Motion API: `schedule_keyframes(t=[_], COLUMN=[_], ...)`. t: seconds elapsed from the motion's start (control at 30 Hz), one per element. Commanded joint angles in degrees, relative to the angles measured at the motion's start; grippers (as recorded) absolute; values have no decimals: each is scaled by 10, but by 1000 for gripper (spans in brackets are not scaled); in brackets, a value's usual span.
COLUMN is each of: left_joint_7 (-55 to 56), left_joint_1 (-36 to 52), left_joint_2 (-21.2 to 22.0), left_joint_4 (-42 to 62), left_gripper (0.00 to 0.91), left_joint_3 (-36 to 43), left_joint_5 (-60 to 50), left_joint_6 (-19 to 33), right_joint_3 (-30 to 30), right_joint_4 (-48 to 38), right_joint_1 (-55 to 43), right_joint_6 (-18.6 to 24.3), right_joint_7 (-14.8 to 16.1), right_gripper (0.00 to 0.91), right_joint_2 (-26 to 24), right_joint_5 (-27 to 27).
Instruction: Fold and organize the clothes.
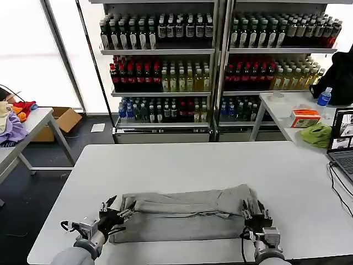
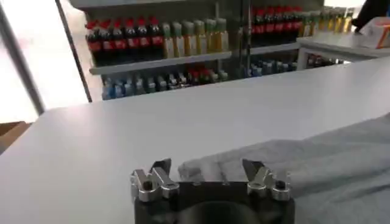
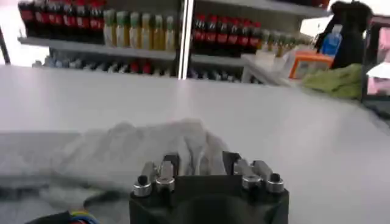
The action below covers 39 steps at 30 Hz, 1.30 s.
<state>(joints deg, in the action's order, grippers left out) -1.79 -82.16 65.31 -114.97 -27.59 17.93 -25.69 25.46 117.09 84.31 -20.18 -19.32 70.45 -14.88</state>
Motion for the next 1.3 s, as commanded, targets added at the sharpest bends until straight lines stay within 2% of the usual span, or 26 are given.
schedule_keyframes(t=[0.03, 0.2, 0.53, 0.57, 0.6, 0.63, 0.67, 1.3], left_joint_7=[26, 29, 29, 29, 28, 28, 27, 15], left_joint_1=[-13, -11, -9, -9, -11, -13, -15, -27], left_joint_2=[60, 76, 104, 105, 105, 105, 106, 106], left_joint_4=[-2, 10, 21, 22, 23, 23, 25, 17], left_gripper=[907, 907, 907, 796, 615, 40, 10, 0], left_joint_3=[-28, -33, -21, -20, -20, -19, -18, -27], left_joint_5=[11, 19, 18, 18, 17, 16, 16, 11], left_joint_6=[-19, -23, -28, -29, -30, -29, -27, -6], right_joint_3=[22, 3, 4, 4, 4, 4, 4, 13], right_joint_4=[79, 67, 63, 63, 62, 62, 61, 54], right_joint_1=[-20, -32, -34, -33, -32, -32, -32, -44], right_joint_6=[10, 9, 9, 9, 9, 9, 9, 9], right_joint_7=[-6, -6, -7, -7, -7, -8, -8, -16], right_gripper=[907, 907, 907, 907, 907, 907, 907, 907], right_joint_2=[-6, -6, -11, -11, -10, -10, -10, -13], right_joint_5=[-10, -9, -11, -11, -11, -11, -11, -20])
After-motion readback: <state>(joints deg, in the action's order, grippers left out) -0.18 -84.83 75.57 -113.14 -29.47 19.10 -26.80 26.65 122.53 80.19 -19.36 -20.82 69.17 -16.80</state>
